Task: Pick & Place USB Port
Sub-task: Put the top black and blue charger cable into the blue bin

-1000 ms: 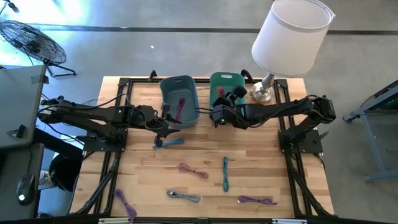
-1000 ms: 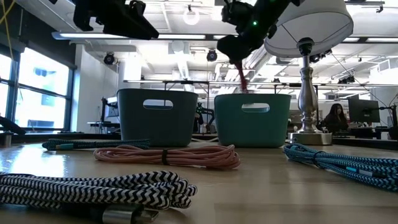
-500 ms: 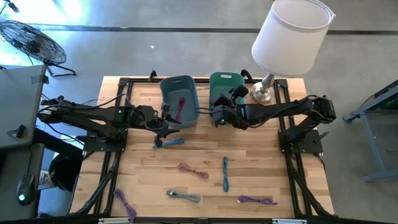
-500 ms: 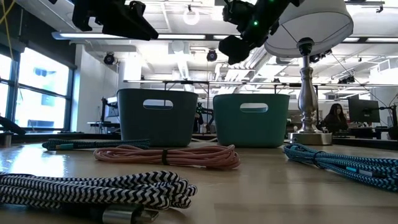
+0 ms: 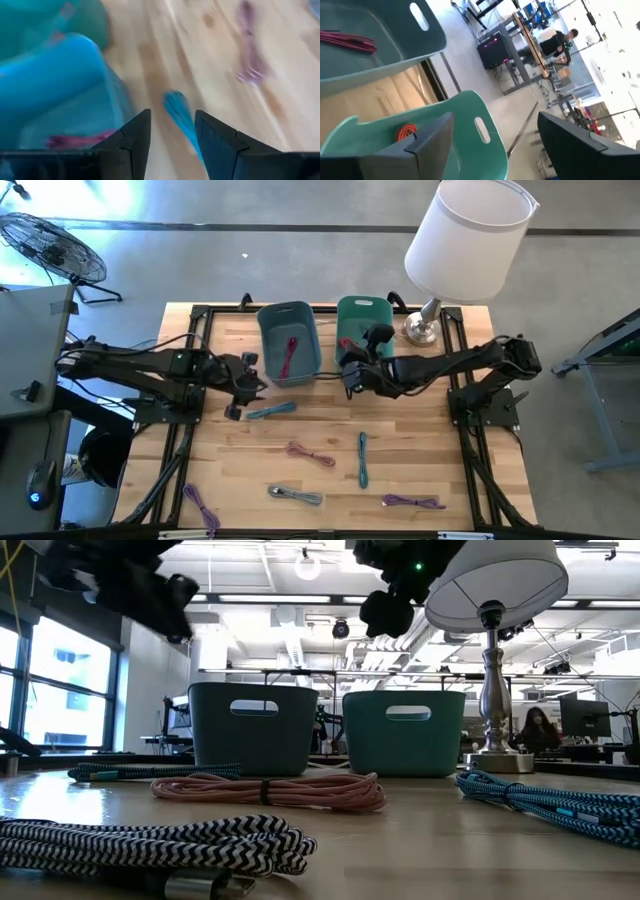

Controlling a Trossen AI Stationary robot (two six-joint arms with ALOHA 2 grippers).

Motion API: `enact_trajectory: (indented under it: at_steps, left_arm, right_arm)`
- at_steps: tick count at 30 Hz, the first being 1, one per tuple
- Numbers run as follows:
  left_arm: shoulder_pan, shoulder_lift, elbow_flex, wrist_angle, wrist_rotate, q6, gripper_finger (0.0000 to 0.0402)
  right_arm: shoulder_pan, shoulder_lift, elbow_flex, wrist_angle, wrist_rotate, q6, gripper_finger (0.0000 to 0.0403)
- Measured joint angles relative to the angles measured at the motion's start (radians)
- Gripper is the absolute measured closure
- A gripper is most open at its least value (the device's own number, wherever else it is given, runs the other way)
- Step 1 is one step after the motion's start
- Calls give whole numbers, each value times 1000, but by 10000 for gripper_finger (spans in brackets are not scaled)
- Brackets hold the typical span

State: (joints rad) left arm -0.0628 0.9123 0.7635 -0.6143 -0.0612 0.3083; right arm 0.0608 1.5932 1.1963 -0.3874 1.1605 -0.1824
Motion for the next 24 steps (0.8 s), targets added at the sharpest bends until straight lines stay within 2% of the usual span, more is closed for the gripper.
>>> enact_trajectory:
  at_steps: [7, 12, 19, 24]
  left_arm:
    - [-108, 52, 0, -102, -8, -107, 252]
    - [-164, 146, 0, -100, -112, -160, 252]
    - [-167, 318, 1, -129, -211, -203, 252]
    - [-167, 409, 1, -111, -229, -211, 252]
  right_arm:
    - [24, 0, 0, 5, -28, -1, 121]
    - [26, 0, 0, 9, -46, 4, 121]
    - [27, 0, 0, 9, -178, 29, 121]
    - [44, 0, 0, 5, -202, 51, 121]
